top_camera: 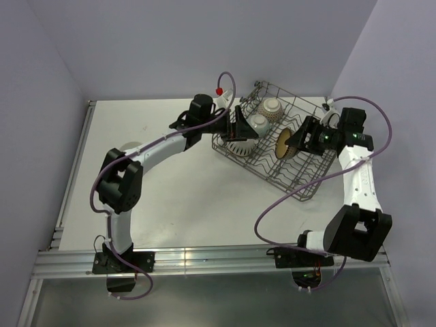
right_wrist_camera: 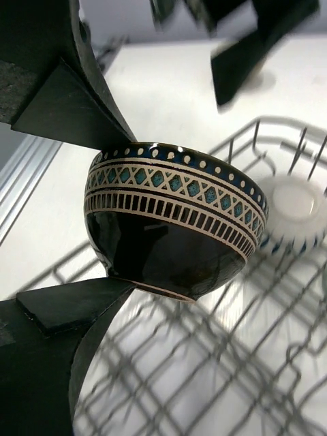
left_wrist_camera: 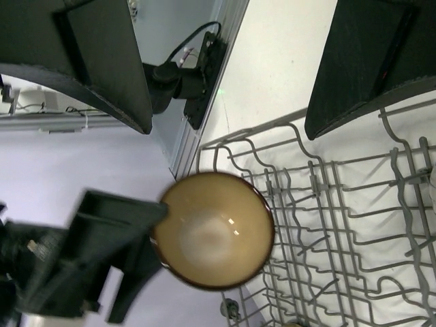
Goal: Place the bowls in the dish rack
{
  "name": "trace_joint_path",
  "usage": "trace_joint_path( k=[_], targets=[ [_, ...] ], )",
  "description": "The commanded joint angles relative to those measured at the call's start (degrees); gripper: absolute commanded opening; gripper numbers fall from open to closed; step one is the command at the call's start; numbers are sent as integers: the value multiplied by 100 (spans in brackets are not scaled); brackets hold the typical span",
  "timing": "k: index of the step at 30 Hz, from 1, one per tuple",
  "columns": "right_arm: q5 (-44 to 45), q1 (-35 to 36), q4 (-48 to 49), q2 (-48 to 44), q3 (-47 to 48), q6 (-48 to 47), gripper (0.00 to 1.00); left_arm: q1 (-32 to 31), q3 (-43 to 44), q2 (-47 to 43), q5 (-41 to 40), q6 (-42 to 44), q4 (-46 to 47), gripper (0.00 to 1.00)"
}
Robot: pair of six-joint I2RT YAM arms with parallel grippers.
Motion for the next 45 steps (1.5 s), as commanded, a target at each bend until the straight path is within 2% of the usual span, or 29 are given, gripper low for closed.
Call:
trace_joint_path(
  k=[1, 5, 12, 26, 33, 45],
  targets=[
    [339, -163, -708, 275, 647, -1402, 0, 21, 27, -679, 214, 572, -256, 100],
    [700, -339, -1061, 696, 1051, -1886, 0, 117, 45, -908, 47, 1038, -748, 100],
    [1526, -410, -1220, 1189, 1535, -2203, 0, 487, -483, -1251, 205, 872, -468, 100],
    [2740, -383, -1220, 1892, 2352, -2783, 0, 768, -509, -1207, 293, 802, -565, 100],
    [3285, -331, -1001, 2156, 2475, -3003, 0, 830, -641, -1216, 319, 828, -565, 100],
    [4260, 56, -315, 2244, 2151, -3310, 0, 926, -615, -1233, 188, 872, -697, 99]
  ],
)
